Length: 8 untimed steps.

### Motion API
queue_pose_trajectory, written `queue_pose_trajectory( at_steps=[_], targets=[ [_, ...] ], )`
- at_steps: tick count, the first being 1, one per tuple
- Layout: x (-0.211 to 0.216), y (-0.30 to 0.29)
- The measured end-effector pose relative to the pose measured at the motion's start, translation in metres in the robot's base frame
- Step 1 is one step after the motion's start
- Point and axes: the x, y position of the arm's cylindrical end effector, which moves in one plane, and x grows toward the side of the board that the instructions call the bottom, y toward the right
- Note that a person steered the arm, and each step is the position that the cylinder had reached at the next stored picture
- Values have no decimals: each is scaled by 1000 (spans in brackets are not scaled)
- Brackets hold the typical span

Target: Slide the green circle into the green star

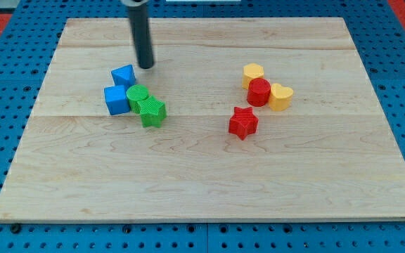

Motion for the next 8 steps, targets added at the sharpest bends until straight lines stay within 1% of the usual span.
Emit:
queue_pose_trajectory(
  at_steps=[1, 2, 3, 4, 5, 8],
  targets=[
    [47, -11],
    [68, -9],
    [64, 24],
    [12, 69],
    [11, 101],
    [11, 111]
  ],
)
